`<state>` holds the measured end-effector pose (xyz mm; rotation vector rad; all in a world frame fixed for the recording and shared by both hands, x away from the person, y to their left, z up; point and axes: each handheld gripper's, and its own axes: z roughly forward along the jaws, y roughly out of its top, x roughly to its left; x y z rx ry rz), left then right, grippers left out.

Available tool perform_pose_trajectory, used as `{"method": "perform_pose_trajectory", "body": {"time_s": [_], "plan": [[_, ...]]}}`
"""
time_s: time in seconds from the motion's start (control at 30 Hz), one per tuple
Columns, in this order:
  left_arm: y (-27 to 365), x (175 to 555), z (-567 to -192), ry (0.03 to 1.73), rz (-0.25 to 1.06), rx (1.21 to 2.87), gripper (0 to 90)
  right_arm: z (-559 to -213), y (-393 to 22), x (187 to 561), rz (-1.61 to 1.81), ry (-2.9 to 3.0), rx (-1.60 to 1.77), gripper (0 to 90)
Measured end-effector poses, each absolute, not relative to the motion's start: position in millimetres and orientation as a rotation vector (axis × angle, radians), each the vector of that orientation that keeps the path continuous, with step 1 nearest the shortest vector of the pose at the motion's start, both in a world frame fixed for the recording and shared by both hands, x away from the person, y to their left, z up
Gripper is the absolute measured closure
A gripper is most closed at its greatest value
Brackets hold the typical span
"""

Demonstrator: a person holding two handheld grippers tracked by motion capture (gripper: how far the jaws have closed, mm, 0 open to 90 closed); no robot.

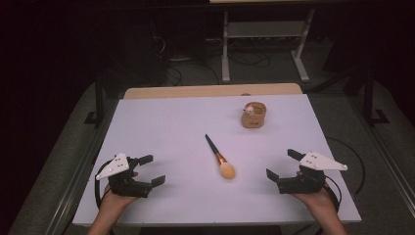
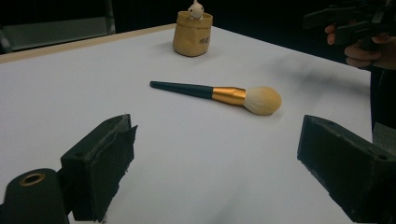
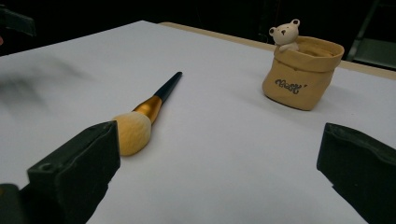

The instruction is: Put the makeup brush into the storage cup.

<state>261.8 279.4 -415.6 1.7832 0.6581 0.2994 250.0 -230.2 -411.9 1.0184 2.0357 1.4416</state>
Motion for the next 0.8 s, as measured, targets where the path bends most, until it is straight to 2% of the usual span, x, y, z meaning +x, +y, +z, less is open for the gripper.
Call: {"method": "perform_pose_trajectory", "body": {"time_s": [0.8], "plan": [[274.3,254.7,-414.5,0.645,0.291,1.809,10.6,-405.5,-221.4,260.2,1.454,2.028,1.005,0.0]]}}
